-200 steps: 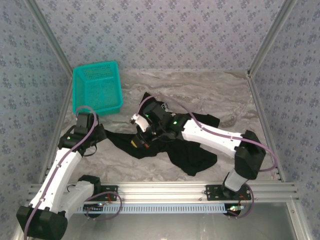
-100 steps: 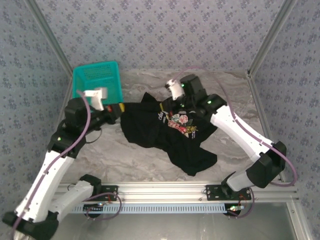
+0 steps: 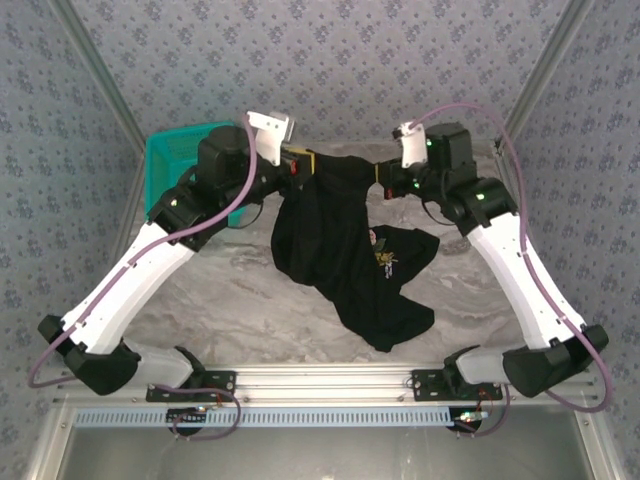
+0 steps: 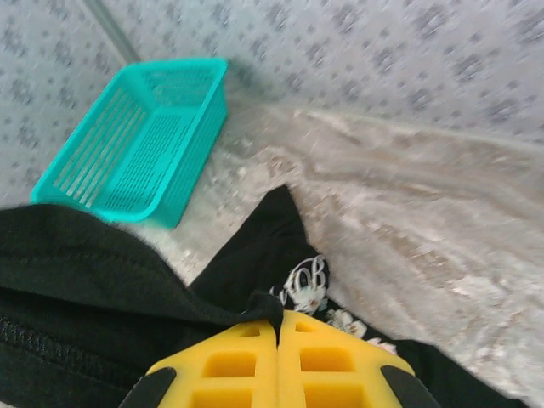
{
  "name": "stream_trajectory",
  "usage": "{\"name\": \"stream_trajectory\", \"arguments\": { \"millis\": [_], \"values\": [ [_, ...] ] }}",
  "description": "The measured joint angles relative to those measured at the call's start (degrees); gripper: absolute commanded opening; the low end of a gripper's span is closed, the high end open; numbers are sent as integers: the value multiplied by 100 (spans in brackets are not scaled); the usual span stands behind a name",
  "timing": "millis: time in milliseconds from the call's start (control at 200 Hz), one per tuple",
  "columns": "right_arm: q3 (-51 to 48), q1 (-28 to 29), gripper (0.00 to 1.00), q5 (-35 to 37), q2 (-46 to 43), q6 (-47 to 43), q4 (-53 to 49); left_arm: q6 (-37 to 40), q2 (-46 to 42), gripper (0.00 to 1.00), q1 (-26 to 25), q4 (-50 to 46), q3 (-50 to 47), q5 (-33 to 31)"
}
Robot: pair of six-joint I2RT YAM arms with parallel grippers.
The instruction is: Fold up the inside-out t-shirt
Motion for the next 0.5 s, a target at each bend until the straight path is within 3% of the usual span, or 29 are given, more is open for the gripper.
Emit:
{"name": "stream_trajectory", "arguments": {
  "millis": [365, 415, 500],
  "values": [
    [31, -365, 2, 101, -7, -20, -136, 754, 691, 0, 7, -597, 800, -304],
    [31, -426, 9, 101, -7, -17, -146, 813, 752, 0, 15, -662, 807, -297],
    [31, -529, 30, 63, -7, -15, -177, 876, 839, 0, 39, -772, 837, -146]
  ]
}}
